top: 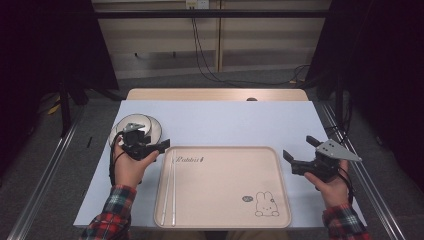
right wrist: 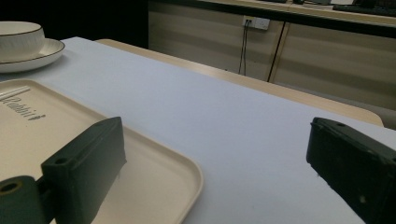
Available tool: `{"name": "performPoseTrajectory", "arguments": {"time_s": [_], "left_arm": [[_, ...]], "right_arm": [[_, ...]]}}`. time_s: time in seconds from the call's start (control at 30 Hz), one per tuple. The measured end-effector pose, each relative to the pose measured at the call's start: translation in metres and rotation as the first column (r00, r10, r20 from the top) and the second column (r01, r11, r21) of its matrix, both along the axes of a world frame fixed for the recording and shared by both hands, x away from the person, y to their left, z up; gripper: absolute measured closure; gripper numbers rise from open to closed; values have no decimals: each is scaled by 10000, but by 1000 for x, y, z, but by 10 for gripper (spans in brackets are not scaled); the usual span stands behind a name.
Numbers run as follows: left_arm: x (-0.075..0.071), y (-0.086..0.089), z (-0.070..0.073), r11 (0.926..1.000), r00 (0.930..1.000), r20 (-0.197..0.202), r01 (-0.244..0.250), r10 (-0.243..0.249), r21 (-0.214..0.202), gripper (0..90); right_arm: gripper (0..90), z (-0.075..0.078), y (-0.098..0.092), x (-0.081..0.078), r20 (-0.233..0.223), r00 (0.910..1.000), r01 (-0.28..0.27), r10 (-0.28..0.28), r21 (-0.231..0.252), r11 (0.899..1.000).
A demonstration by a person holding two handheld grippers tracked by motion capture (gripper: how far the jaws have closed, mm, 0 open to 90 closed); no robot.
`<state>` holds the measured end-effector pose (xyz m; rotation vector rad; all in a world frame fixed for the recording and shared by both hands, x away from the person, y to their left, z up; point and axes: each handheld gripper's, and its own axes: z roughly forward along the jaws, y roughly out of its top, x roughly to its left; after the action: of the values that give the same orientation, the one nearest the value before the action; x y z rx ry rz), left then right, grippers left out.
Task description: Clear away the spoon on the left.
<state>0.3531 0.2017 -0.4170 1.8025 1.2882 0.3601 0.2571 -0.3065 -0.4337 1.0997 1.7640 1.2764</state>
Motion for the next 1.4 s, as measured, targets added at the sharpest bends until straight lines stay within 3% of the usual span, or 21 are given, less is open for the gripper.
{"name": "performPoseTrajectory", "arguments": {"time_s": [0.27, 0.4, 0.53, 0.67, 0.83, 1.07, 1.4], "left_arm": [[7, 9, 14, 9999, 9999, 92, 70, -72, 158, 208], [11, 16, 19, 9996, 10000, 50, 65, -66, 273, 293], [14, 25, 22, 9992, 9999, -148, -3, 9, 405, 449], [14, 34, 24, 9971, 9995, -282, -89, 111, 762, 666], [14, 43, 18, 9956, 9971, -712, -219, 285, 914, 826], [12, 48, 10, 9960, 9912, -1245, -359, 459, 814, 894], [7, 65, 9, 9898, 9844, -1422, -884, 1040, 1120, 900]], "right_arm": [[40, 0, 0, 0, 16, 10000, -3, 3, -13, 10000], [41, 0, 0, 0, 24, 10000, -2, 2, 2, 10000], [41, 0, 0, 0, 6, 10000, -5, 5, 17, 10000], [41, 0, 0, 0, 17, 10000, -17, 17, 9, 10000], [40, 1, 0, 0, 42, 10000, 10, -10, 11, 10000], [41, 1, 0, 0, 36, 10000, 21, -21, 3, 10000], [41, 1, 0, 0, 58, 10000, 24, -24, -25, 10000]]}}
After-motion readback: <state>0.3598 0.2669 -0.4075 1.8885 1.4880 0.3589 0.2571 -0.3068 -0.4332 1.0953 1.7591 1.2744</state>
